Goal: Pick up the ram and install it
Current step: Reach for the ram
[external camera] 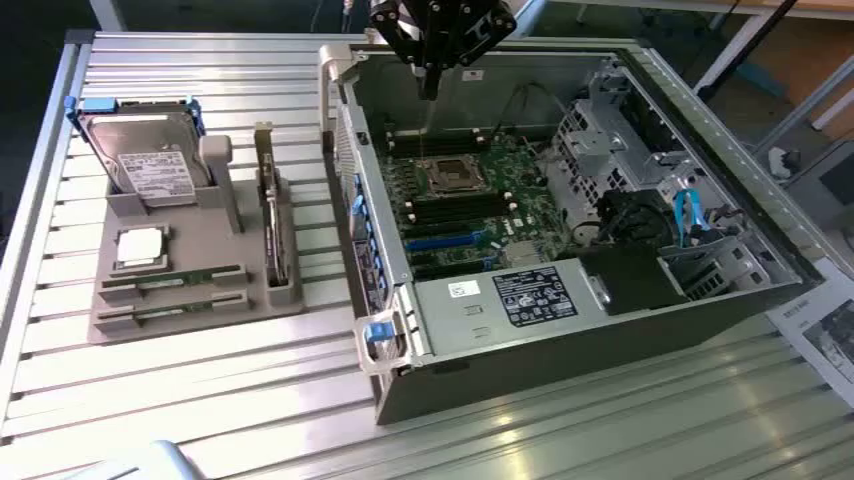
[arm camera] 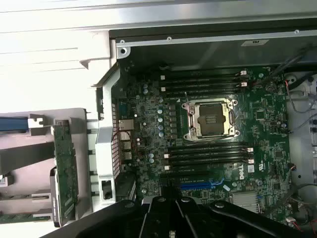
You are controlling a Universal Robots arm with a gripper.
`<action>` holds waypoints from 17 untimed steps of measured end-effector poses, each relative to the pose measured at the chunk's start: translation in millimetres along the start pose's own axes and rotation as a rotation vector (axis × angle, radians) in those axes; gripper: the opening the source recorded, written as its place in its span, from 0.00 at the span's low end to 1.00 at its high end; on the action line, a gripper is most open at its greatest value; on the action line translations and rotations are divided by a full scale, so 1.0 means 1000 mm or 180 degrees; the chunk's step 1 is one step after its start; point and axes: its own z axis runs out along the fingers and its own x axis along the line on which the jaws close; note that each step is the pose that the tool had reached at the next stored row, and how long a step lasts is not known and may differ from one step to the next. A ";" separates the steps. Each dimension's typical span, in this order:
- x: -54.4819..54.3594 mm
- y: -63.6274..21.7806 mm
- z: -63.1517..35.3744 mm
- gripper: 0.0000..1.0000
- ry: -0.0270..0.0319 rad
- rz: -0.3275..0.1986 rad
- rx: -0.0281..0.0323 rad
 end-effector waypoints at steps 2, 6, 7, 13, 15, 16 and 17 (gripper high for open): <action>0.000 0.0000 0.0000 0.10 0.0000 0.0000 0.0000; 0.000 0.0000 0.0000 0.10 0.0000 0.0000 0.0000; 0.000 0.0000 0.0000 0.10 0.0000 0.0000 0.0000; 0.000 0.0000 0.0000 0.10 0.0000 0.0000 0.0000; 0.000 0.0000 0.0000 0.10 0.0000 0.0000 0.0000; 0.000 0.0000 0.0000 0.10 0.0000 0.0000 0.0000; 0.001 -0.0001 0.0000 0.10 0.0000 0.0001 0.0000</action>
